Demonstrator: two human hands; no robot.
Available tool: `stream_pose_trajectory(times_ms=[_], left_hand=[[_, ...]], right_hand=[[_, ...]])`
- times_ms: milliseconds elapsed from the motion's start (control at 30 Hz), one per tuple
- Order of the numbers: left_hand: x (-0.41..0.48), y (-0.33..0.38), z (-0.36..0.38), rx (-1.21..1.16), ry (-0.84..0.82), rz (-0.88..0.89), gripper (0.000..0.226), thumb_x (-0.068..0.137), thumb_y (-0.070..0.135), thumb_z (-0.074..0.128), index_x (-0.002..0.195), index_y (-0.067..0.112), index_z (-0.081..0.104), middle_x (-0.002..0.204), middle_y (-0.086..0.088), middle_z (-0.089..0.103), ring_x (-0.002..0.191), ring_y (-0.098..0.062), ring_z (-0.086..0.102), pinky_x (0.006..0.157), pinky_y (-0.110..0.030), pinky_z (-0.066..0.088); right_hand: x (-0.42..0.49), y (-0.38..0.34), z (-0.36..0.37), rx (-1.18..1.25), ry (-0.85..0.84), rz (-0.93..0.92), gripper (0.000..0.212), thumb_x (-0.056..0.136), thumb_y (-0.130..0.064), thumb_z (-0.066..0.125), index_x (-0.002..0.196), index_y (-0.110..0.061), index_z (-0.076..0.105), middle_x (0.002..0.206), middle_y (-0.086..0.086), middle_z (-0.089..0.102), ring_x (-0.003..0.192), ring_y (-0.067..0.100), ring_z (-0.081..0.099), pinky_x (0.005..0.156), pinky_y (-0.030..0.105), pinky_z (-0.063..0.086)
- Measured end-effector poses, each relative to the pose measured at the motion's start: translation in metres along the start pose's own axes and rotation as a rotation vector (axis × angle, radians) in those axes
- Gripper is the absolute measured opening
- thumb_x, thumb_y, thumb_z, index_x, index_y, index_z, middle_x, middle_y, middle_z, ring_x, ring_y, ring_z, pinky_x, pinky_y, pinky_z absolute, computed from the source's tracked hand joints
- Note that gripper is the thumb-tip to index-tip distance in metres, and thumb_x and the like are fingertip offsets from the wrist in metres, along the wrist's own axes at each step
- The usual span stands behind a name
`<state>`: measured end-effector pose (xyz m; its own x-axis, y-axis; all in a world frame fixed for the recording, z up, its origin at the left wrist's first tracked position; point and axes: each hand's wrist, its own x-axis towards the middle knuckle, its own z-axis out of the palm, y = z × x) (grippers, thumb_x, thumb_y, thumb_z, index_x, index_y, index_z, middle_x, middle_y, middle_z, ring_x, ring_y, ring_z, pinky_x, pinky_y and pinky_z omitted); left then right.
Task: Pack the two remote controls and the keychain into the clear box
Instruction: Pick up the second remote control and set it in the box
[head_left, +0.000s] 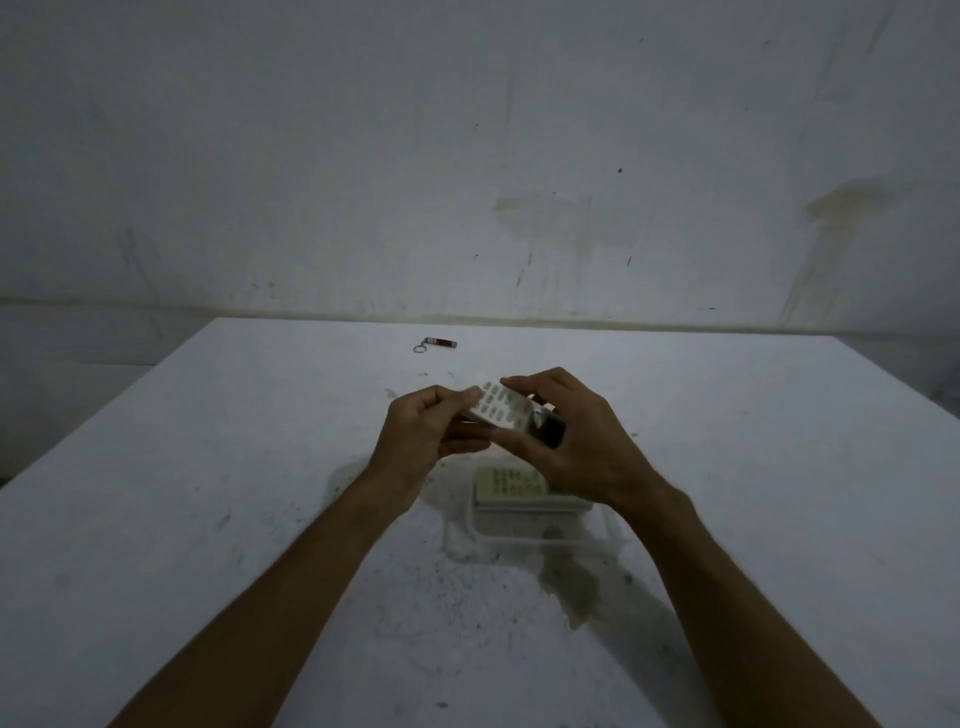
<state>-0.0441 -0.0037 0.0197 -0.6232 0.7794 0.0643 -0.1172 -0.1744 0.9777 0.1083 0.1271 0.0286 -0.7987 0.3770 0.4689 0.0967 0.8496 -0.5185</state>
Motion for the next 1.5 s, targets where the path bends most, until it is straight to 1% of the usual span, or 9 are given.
stream_pose_trajectory(times_ms=[100,167,267,367,500,633,933,1200,1500], left_hand=[[-0.003,0.005,-0.003,0.1,-0.071,0.066,0.036,0.088,0.034,0.071,0.102,0.001,0.072,0.097,-0.018,0.078,0.08,-0.025,0.077,0.068,-0.029,0.062],[-0.006,0.006,-0.012,0.458,-0.196,0.166,0.053,0.083,0.052,0.075,0.12,0.014,0.068,0.115,-0.005,0.076,0.099,-0.015,0.072,0.083,-0.027,0.059],[-0.017,0.0,-0.023,0.822,-0.434,0.101,0.109,0.061,0.063,0.087,0.153,0.037,0.035,0.155,0.01,0.045,0.136,-0.009,0.047,0.108,-0.033,0.046],[-0.03,-0.013,-0.015,0.976,-0.532,0.036,0.135,0.052,0.063,0.092,0.159,0.041,0.013,0.164,0.012,0.026,0.145,-0.011,0.032,0.116,-0.037,0.038],[-0.027,-0.025,-0.009,1.077,-0.509,0.067,0.126,0.053,0.068,0.089,0.155,0.04,0.02,0.154,0.009,0.039,0.139,-0.016,0.042,0.111,-0.039,0.045],[-0.023,-0.031,-0.012,1.062,-0.475,0.097,0.123,0.052,0.073,0.087,0.153,0.042,0.025,0.149,0.011,0.044,0.134,-0.012,0.046,0.111,-0.04,0.047],[-0.021,-0.034,-0.013,1.031,-0.467,0.143,0.118,0.055,0.067,0.088,0.153,0.038,0.028,0.147,0.01,0.046,0.131,-0.012,0.048,0.111,-0.042,0.046],[-0.018,-0.037,-0.015,1.036,-0.487,0.211,0.103,0.058,0.065,0.089,0.146,0.042,0.038,0.144,0.011,0.047,0.128,-0.007,0.048,0.11,-0.035,0.045],[-0.012,-0.041,-0.018,1.061,-0.5,0.23,0.1,0.058,0.072,0.083,0.143,0.037,0.043,0.14,0.014,0.046,0.125,-0.005,0.048,0.109,-0.035,0.045]], right_hand=[[-0.007,-0.006,-0.008,-0.04,0.006,-0.029,0.06,0.09,-0.046,0.069,0.142,-0.02,0.054,0.13,-0.002,0.057,0.105,0.008,0.06,0.078,0.01,0.055],[-0.015,-0.008,-0.021,-0.044,0.003,-0.005,0.058,0.091,-0.046,0.067,0.142,-0.021,0.054,0.128,-0.003,0.06,0.104,0.008,0.062,0.081,0.013,0.056],[-0.037,-0.007,-0.036,-0.024,-0.101,0.074,0.056,0.09,-0.052,0.066,0.139,-0.028,0.055,0.129,-0.007,0.063,0.106,0.003,0.062,0.081,0.013,0.055],[-0.06,0.0,-0.038,-0.047,-0.252,0.15,0.049,0.09,-0.049,0.067,0.134,-0.033,0.056,0.132,-0.009,0.063,0.105,-0.001,0.061,0.078,0.009,0.053],[-0.069,-0.001,-0.032,-0.035,-0.337,0.214,0.045,0.09,-0.045,0.07,0.133,-0.036,0.059,0.135,-0.01,0.06,0.113,0.001,0.059,0.085,0.012,0.053],[-0.064,-0.009,-0.027,-0.158,-0.326,0.134,0.045,0.089,-0.048,0.07,0.131,-0.038,0.06,0.122,-0.017,0.056,0.111,0.003,0.05,0.09,0.017,0.048],[-0.067,-0.012,-0.015,-0.156,-0.379,0.169,0.04,0.091,-0.049,0.058,0.129,-0.038,0.065,0.137,-0.017,0.056,0.124,0.006,0.04,0.109,0.035,0.037],[-0.094,-0.01,-0.03,-0.289,0.084,0.344,0.017,0.095,-0.034,0.063,0.109,-0.03,0.072,0.111,-0.012,0.071,0.119,0.017,0.049,0.102,0.041,0.035],[-0.109,-0.007,-0.021,-0.262,0.015,0.425,0.024,0.096,-0.028,0.062,0.115,-0.029,0.076,0.122,-0.009,0.071,0.13,0.018,0.044,0.107,0.04,0.032]])
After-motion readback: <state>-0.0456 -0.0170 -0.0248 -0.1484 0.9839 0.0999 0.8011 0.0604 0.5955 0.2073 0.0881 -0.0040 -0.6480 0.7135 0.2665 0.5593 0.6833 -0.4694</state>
